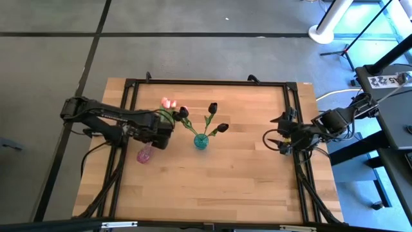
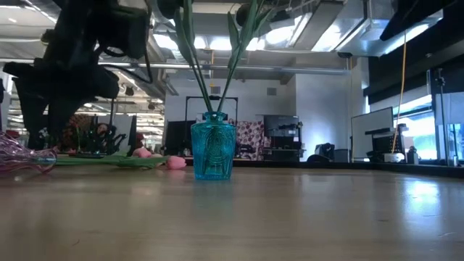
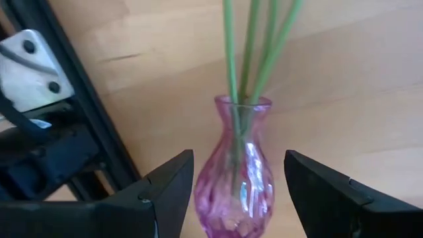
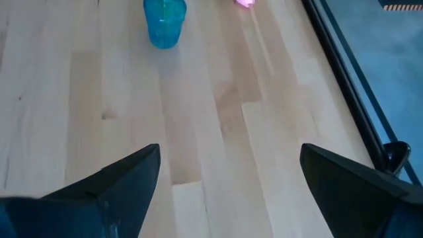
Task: Sort flowers into vase by color
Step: Adjust the pink vase
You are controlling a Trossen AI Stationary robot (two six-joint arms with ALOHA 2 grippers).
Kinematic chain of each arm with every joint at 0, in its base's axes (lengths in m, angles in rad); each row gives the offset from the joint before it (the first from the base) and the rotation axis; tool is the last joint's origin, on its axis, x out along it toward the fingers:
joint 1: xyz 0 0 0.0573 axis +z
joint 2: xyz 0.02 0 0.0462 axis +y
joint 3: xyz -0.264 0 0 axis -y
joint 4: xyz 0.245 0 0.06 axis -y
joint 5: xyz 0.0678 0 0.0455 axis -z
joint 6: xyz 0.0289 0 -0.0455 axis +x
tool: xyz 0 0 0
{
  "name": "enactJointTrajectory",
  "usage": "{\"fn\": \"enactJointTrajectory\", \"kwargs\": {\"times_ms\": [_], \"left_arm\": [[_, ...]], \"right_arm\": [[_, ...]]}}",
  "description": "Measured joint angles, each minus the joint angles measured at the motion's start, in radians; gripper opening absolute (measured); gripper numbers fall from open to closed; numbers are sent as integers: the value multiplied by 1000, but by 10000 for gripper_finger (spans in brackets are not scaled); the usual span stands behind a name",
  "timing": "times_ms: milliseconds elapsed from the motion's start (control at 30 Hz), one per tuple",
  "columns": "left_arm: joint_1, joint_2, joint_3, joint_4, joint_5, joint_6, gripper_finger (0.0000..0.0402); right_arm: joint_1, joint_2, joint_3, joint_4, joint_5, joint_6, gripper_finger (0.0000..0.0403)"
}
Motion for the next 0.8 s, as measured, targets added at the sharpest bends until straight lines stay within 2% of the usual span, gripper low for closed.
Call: {"fn": "enactJointTrajectory", "kwargs": {"times_ms": [333, 800], "left_arm": [[9, 4, -26, -30, 19, 5, 231], [10, 4, -125, 124, -7, 16, 231]], "right_arm": [[0, -8, -2, -1, -8, 0, 363], [0, -8, -2, -1, -9, 6, 363]]}}
